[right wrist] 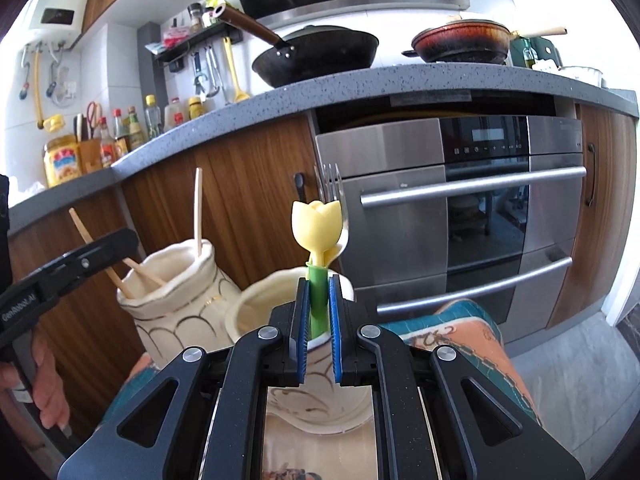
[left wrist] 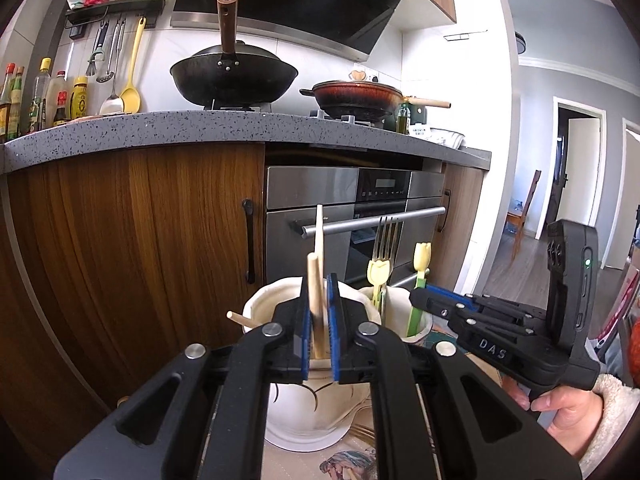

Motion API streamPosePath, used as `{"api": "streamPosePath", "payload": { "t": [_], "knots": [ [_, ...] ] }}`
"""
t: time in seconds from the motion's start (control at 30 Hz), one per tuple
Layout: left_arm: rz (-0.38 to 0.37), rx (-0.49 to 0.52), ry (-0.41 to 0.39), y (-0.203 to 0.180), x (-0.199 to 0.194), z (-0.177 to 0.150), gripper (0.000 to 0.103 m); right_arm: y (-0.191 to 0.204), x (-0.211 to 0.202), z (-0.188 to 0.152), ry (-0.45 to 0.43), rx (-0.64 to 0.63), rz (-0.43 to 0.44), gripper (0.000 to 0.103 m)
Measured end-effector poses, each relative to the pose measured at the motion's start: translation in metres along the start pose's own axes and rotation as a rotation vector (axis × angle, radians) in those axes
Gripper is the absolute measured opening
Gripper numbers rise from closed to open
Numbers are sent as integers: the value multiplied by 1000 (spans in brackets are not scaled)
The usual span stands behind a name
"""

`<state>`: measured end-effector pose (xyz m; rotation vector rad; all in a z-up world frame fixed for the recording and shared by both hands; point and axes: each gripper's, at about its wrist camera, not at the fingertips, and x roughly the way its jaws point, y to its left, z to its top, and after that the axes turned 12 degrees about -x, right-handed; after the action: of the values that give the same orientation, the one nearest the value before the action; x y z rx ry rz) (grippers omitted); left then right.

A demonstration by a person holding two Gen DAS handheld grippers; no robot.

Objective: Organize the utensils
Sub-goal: 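Drop the chopstick into the tall pot with left tool while right tool drops utensil into short pot, then withdraw both open tools from the holder back to the loose utensils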

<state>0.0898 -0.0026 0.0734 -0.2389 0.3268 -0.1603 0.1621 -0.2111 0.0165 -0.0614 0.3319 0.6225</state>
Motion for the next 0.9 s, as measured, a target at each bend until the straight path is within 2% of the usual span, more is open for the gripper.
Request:
{"api": "streamPosePath", "payload": {
  "t": [0.03,0.1,0.17,0.3,0.37,0.4,0.5,0.57,0.6,0.63,0.67,0.77,0.83,0.9],
  "knots": [
    [0,-1,-4,0,0,0,19,0,0,-1,2,0,0,11],
    [0,3,-11,0,-1,0,24,-1,0,-1,2,0,-5,13],
    [5,11,-17,-1,-2,1,25,-2,0,-1,0,3,-6,20],
    [11,9,-31,0,-4,3,31,-4,-3,0,-8,9,-11,23],
    [17,8,-40,1,-6,4,38,-4,-6,1,-18,15,-13,36],
    [21,7,-46,1,-7,5,43,-5,-10,1,-29,21,-14,37],
    [32,10,-60,2,-12,5,49,-5,-20,-1,-46,31,-22,43],
    [52,13,-75,3,-16,3,63,-6,-27,-3,-56,43,-24,59],
    [62,11,-85,4,-19,2,75,-7,-30,-4,-60,48,-25,63],
    [69,4,-95,6,-23,1,83,-7,-35,-6,-65,56,-23,71],
    [71,-4,-100,8,-26,1,84,-8,-39,-8,-68,64,-18,77],
    [95,-38,-110,16,-35,0,94,-9,-46,-11,-73,76,-11,85],
    [95,-59,-102,23,-40,-3,95,-8,-52,-13,-79,78,-12,91],
    [102,-69,-86,28,-42,-8,96,-6,-57,-16,-80,77,-14,92]
  ]
}}
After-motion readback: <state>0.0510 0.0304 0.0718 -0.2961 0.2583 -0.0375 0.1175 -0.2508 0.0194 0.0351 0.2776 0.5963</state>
